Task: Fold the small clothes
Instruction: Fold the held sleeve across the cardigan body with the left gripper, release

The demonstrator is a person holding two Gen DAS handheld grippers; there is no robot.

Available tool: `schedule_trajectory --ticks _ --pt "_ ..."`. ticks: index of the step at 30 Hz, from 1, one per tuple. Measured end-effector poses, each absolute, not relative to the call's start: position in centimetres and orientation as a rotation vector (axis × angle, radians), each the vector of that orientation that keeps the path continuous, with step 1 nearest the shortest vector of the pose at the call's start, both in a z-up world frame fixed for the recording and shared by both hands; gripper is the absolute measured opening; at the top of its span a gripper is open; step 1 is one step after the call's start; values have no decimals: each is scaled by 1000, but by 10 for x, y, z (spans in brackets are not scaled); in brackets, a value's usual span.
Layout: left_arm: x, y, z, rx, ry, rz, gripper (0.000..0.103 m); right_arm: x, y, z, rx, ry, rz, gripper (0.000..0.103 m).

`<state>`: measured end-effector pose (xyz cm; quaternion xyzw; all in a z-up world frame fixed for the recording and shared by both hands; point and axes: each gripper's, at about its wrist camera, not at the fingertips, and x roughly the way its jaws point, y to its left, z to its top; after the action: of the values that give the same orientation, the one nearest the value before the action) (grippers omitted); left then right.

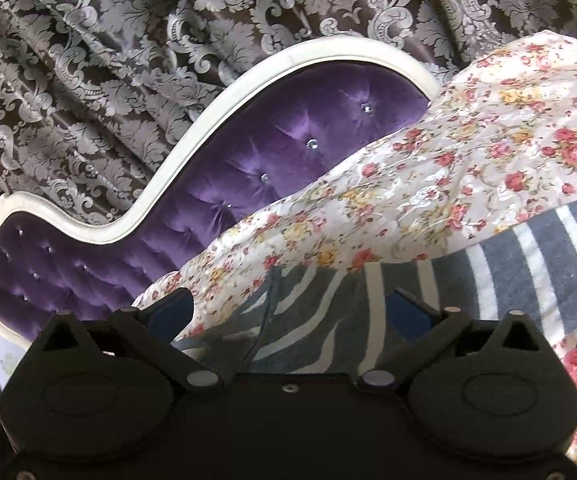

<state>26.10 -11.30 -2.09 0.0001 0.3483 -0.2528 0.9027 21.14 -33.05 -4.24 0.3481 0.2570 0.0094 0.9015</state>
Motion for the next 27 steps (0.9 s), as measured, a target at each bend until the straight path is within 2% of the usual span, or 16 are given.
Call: schedule_trajectory --ticks 1,6,11,19,27 --pt "256 -114 -20 8 711 -537 71 212 -330 -43 721 533 14 103" --pt "229 -86 -15 -16 659 -527 78 216 -325 -47 703 556 18 103" --pt "216 -42 -18 -86 666 -435 79 222 -310 -52 668 596 50 103" --pt "207 20 -57 -108 816 -218 80 230 -283 -65 587 686 114 103" --pt "200 48 -82 -119 827 -229 81 233 -248 -82 456 747 138 102"
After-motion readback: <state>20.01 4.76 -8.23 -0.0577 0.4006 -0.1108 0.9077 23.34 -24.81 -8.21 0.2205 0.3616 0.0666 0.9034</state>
